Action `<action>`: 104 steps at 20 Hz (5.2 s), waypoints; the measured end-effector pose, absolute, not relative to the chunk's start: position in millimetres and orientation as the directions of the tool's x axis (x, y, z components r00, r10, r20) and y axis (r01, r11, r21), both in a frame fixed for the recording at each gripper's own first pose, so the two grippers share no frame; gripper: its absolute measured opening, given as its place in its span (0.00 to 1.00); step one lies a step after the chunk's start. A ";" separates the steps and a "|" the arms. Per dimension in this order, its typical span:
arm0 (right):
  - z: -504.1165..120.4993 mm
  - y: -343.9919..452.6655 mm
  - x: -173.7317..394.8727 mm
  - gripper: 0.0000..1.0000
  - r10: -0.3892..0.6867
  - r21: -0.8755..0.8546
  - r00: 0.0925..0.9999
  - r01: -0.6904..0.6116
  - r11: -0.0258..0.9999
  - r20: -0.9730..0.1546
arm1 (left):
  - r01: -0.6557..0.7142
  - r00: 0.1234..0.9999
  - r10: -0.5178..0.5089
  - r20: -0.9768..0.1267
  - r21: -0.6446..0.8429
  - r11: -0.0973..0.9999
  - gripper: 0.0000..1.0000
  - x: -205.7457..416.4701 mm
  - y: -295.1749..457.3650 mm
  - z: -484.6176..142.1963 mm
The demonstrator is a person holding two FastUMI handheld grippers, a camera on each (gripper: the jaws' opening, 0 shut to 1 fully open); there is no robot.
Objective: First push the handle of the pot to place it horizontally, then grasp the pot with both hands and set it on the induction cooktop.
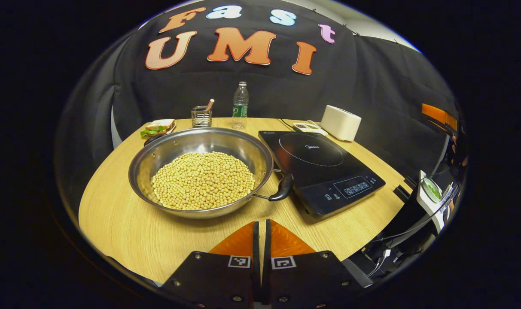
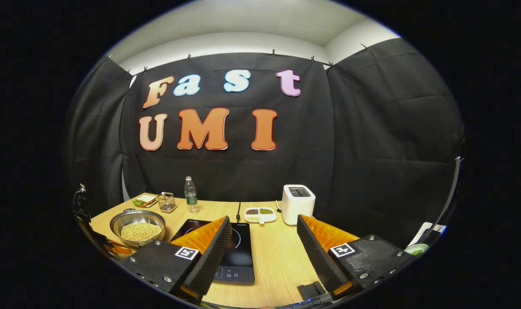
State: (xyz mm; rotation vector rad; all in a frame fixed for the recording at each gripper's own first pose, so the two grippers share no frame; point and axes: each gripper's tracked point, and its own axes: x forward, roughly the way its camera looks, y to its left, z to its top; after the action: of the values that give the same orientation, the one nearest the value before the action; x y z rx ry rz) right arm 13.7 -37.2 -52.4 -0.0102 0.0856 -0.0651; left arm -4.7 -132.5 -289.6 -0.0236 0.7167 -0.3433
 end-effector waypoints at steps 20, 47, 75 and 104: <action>-71.0 -60.9 33.2 0.95 -0.115 -0.037 0.986 0.111 0.993 -0.119 | 0.302 0.672 -0.323 -0.666 -0.151 0.941 0.02 62.5 -169.7 -310.6; -111.9 -109.6 59.4 0.95 -0.194 -0.049 0.963 0.189 0.981 -0.188 | 0.300 0.667 -0.350 -0.657 -0.193 0.934 0.02 130.2 -209.3 -314.7; -105.7 -5.9 89.6 0.95 -0.101 -0.019 0.973 0.099 0.995 -0.206 | 0.297 0.845 -0.325 -0.424 -0.133 0.946 0.02 151.3 -125.4 -194.5; -235.7 297.7 195.1 0.96 0.128 0.018 0.859 -0.137 0.990 -0.495 | 0.052 0.824 -0.103 -0.556 -0.107 0.993 0.84 213.9 95.8 -306.5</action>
State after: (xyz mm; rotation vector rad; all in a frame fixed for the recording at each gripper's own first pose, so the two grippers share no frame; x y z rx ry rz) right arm 195.1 297.7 -235.7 -0.0182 0.5186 0.1391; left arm 213.9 95.8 -306.5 -0.0881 0.5960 -0.0825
